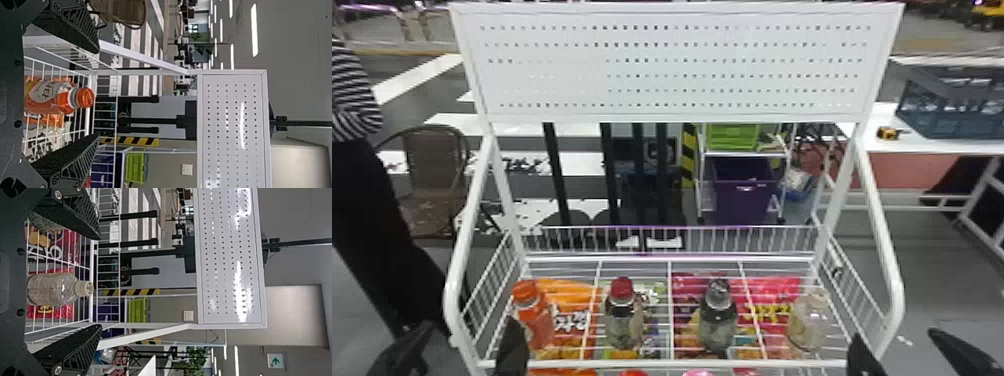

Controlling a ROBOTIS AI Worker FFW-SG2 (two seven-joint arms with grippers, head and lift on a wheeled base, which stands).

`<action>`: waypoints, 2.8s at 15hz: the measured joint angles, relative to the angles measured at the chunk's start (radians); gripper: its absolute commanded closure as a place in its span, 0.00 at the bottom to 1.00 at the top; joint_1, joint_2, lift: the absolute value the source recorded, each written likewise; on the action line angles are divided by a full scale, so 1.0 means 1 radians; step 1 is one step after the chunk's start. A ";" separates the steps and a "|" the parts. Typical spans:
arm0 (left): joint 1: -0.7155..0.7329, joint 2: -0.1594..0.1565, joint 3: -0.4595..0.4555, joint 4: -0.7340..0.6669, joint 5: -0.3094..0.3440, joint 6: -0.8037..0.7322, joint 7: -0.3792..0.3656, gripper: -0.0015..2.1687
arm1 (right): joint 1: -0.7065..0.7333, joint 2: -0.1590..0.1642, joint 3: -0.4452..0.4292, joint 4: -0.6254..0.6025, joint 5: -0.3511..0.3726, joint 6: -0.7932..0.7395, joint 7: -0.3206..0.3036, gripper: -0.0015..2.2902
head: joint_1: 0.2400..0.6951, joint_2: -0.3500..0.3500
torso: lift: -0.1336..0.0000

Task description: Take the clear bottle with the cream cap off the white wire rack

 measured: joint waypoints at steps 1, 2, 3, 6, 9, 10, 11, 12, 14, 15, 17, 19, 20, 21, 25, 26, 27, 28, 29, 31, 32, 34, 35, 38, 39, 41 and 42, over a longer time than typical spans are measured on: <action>0.000 0.000 0.000 0.000 0.000 0.000 0.000 0.06 | 0.000 0.000 0.000 0.000 0.000 0.000 0.000 0.04 | 0.57 0.50 | 1.00; 0.000 0.000 0.000 0.000 0.000 0.000 0.000 0.06 | 0.000 0.000 0.000 0.000 0.000 -0.001 0.000 0.04 | 0.57 0.50 | 1.00; 0.001 0.000 0.000 0.000 0.000 0.000 0.000 0.06 | 0.000 0.000 0.000 0.000 0.000 -0.002 0.000 0.04 | 0.57 0.50 | 1.00; 0.001 0.000 0.000 -0.001 0.000 -0.002 0.000 0.06 | 0.000 0.000 0.000 0.000 0.000 -0.006 0.000 0.04 | 0.57 0.50 | 1.00; 0.001 0.000 -0.001 -0.003 0.000 -0.002 0.000 0.06 | 0.000 0.000 -0.001 -0.001 0.000 -0.006 -0.002 0.04 | 0.57 0.50 | 1.00; 0.001 0.000 -0.001 -0.004 0.000 -0.001 0.000 0.06 | -0.001 0.000 -0.001 -0.001 0.000 -0.006 -0.006 0.04 | 0.57 0.50 | 1.00; 0.002 0.000 -0.002 -0.005 0.000 0.000 0.000 0.06 | -0.002 0.000 -0.001 0.003 0.000 -0.006 -0.012 0.04 | 0.57 0.50 | 1.00; 0.003 0.000 -0.003 -0.006 0.000 0.000 0.000 0.06 | -0.006 0.000 -0.002 0.017 0.001 -0.005 -0.015 0.04 | 0.57 0.50 | 1.00; 0.004 0.000 -0.003 -0.006 0.000 -0.002 0.000 0.06 | -0.034 0.000 -0.004 0.079 0.006 0.000 -0.015 0.04 | 0.57 0.50 | 1.00; 0.005 0.000 -0.004 -0.004 0.000 -0.002 0.000 0.06 | -0.062 0.000 -0.005 0.137 0.011 -0.005 -0.015 0.04 | 0.57 0.50 | 1.00; 0.005 0.000 -0.007 -0.002 0.000 -0.001 0.000 0.06 | -0.129 0.000 -0.006 0.294 0.036 -0.117 -0.016 0.04 | 0.57 0.50 | 1.00; 0.005 0.000 -0.009 -0.001 -0.001 0.000 0.000 0.06 | -0.203 0.000 -0.004 0.460 0.054 -0.264 -0.022 0.04 | 0.57 0.50 | 1.00; 0.005 0.000 -0.010 -0.001 -0.001 0.000 0.000 0.06 | -0.244 0.000 -0.002 0.540 0.056 -0.334 -0.026 0.04 | 0.57 0.50 | 1.00; 0.005 0.000 -0.013 0.000 -0.002 0.000 0.000 0.06 | -0.283 0.000 0.000 0.609 0.058 -0.395 -0.028 0.04 | 0.57 0.50 | 1.00; 0.005 -0.001 -0.029 0.003 -0.015 0.006 0.000 0.06 | -0.419 0.000 0.016 0.776 0.065 -0.442 -0.028 0.04 | 0.57 0.50 | 1.00; 0.005 -0.001 -0.032 0.005 -0.019 0.006 0.000 0.06 | -0.447 0.000 0.023 0.803 0.073 -0.438 -0.028 0.04 | 0.57 0.50 | 1.00; 0.005 -0.001 -0.034 0.006 -0.021 0.007 0.000 0.06 | -0.472 0.000 0.032 0.828 0.082 -0.434 -0.030 0.04 | 0.57 0.50 | 1.00; 0.005 -0.001 -0.035 0.006 -0.021 0.008 0.000 0.06 | -0.490 0.000 0.037 0.849 0.087 -0.432 -0.030 0.04 | 0.57 0.50 | 1.00; 0.005 0.000 -0.037 0.006 -0.022 0.009 0.000 0.06 | -0.511 0.000 0.041 0.872 0.090 -0.429 -0.030 0.04 | 0.57 0.50 | 1.00; 0.003 0.000 -0.038 0.007 -0.023 0.013 0.000 0.06 | -0.547 0.000 0.046 0.915 0.099 -0.426 -0.031 0.04 | 0.57 0.50 | 1.00; -0.001 0.000 -0.038 0.009 -0.023 0.018 0.000 0.06 | -0.564 0.000 0.048 0.936 0.105 -0.424 -0.037 0.04 | 0.57 0.50 | 1.00; -0.005 0.000 -0.038 0.014 -0.023 0.030 0.000 0.06 | -0.595 0.000 0.048 0.968 0.110 -0.416 -0.041 0.04 | 0.57 0.50 | 1.00; -0.007 0.000 -0.038 0.017 -0.023 0.037 0.000 0.06 | -0.612 0.000 0.048 0.989 0.113 -0.413 -0.041 0.04 | 0.57 0.50 | 1.00; -0.014 0.002 -0.038 0.028 -0.022 0.043 -0.002 0.06 | -0.658 0.000 0.050 1.044 0.125 -0.397 -0.039 0.04 | 0.57 0.50 | 1.00; -0.016 0.003 -0.037 0.032 -0.022 0.043 -0.002 0.06 | -0.670 0.000 0.051 1.059 0.127 -0.390 -0.035 0.06 | 0.57 0.50 | 1.00; -0.019 0.003 -0.037 0.041 -0.021 0.043 -0.002 0.06 | -0.681 0.000 0.054 1.071 0.129 -0.370 -0.031 0.26 | 0.57 0.50 | 1.00; -0.020 0.002 -0.038 0.044 -0.021 0.043 -0.002 0.06 | -0.678 0.000 0.056 1.064 0.130 -0.358 -0.032 0.38 | 0.57 0.50 | 1.00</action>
